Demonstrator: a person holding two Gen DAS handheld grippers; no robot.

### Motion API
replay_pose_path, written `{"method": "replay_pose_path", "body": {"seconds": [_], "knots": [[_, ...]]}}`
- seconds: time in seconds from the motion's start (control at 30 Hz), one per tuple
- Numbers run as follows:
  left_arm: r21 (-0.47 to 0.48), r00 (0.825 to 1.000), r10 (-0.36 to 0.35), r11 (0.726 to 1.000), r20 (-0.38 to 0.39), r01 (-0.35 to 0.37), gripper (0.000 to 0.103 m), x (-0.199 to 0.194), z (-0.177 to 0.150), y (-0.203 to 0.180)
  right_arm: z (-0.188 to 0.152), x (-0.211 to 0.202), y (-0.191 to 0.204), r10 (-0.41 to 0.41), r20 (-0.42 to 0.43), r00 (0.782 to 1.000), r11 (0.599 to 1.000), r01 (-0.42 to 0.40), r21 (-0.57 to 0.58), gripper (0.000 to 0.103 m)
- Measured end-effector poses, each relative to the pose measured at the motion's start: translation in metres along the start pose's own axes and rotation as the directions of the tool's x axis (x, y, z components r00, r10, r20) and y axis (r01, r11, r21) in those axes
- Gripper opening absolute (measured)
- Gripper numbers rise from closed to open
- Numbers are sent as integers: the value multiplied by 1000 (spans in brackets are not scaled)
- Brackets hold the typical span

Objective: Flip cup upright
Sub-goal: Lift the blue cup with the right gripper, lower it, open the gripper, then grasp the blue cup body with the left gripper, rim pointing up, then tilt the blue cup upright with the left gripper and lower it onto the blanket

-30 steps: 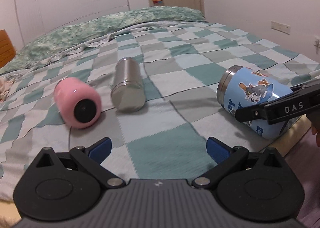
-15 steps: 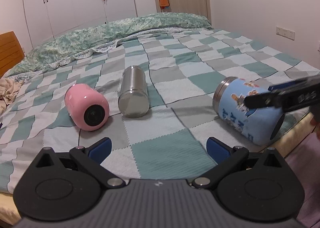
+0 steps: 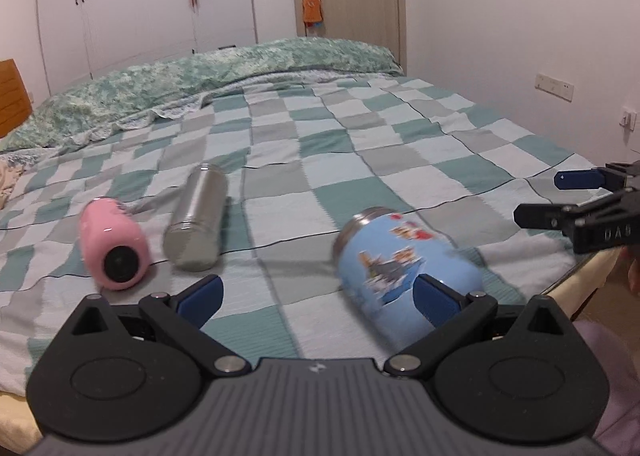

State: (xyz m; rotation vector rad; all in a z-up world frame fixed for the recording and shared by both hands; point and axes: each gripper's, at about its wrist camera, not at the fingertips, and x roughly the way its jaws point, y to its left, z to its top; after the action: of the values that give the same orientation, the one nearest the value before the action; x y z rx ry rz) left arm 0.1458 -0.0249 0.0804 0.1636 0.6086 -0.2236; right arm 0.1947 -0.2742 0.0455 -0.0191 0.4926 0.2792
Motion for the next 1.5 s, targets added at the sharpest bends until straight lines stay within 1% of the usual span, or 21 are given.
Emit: {"method": "replay_pose_path", "body": {"seconds": [0.1, 0.2, 0.27, 0.37, 0.5, 0.57, 0.63, 0.7, 0.73, 0.8, 0.87, 0.9, 1.07, 1.17, 1.33, 1.5], "knots": [[-4, 999, -13, 1000, -37, 12, 103, 15, 10, -16, -4, -1, -16, -12, 0, 1000, 1000, 12, -13, 103], [-37, 995, -37, 999, -88, 34, 103, 35, 22, -28, -6, 0, -29, -25, -1, 1000, 999, 25, -30, 103], [-57, 991, -40, 998, -127, 33, 103, 49, 28, -36, -7, 2, -35, -27, -3, 1000, 999, 27, -40, 103], [-92, 981, -18, 996, -192, 0, 103, 69, 34, -41, -9, 5, -44, -27, -8, 1000, 998, 26, -55, 103], [-150, 961, -14, 988, -277, -29, 103, 91, 38, -43, -12, 14, -53, -20, -22, 1000, 998, 18, -65, 103], [-175, 951, -33, 984, -307, -23, 103, 100, 40, -42, -14, 20, -58, -13, -31, 999, 998, 11, -60, 103], [-202, 938, -47, 979, -344, -25, 103, 110, 42, -41, -17, 23, -59, -5, -34, 999, 999, 3, -53, 103], [-217, 921, -45, 975, -386, -44, 99, 120, 42, -39, -19, 25, -59, 5, -36, 999, 999, -6, -47, 103], [-229, 913, -44, 972, -405, -55, 95, 124, 42, -38, -19, 26, -60, 8, -37, 999, 999, -10, -45, 103], [-280, 905, -64, 958, -422, -63, 94, 129, 41, -32, -21, 26, -60, 13, -38, 999, 999, -15, -41, 103], [-295, 906, -61, 953, -418, -72, 93, 127, 40, -31, -22, 25, -60, 15, -39, 999, 999, -17, -33, 103], [-291, 910, -55, 954, -410, -74, 93, 125, 40, -33, -23, 25, -60, 15, -41, 999, 999, -16, -29, 103], [-272, 939, -37, 960, -342, -61, 90, 107, 40, -40, -26, 17, -60, 12, -38, 999, 1000, -12, -10, 103], [-247, 959, -37, 968, -282, -35, 89, 90, 38, -45, -29, 9, -59, 12, -29, 1000, 1000, -12, 8, 103], [-204, 983, -33, 979, -179, -4, 89, 65, 27, -52, -33, -4, -57, 4, -15, 1000, 999, -3, 46, 103], [-137, 997, -33, 990, -73, 22, 88, 41, 13, -60, -41, -14, -52, 0, 0, 1000, 996, 0, 88, 103]]}}
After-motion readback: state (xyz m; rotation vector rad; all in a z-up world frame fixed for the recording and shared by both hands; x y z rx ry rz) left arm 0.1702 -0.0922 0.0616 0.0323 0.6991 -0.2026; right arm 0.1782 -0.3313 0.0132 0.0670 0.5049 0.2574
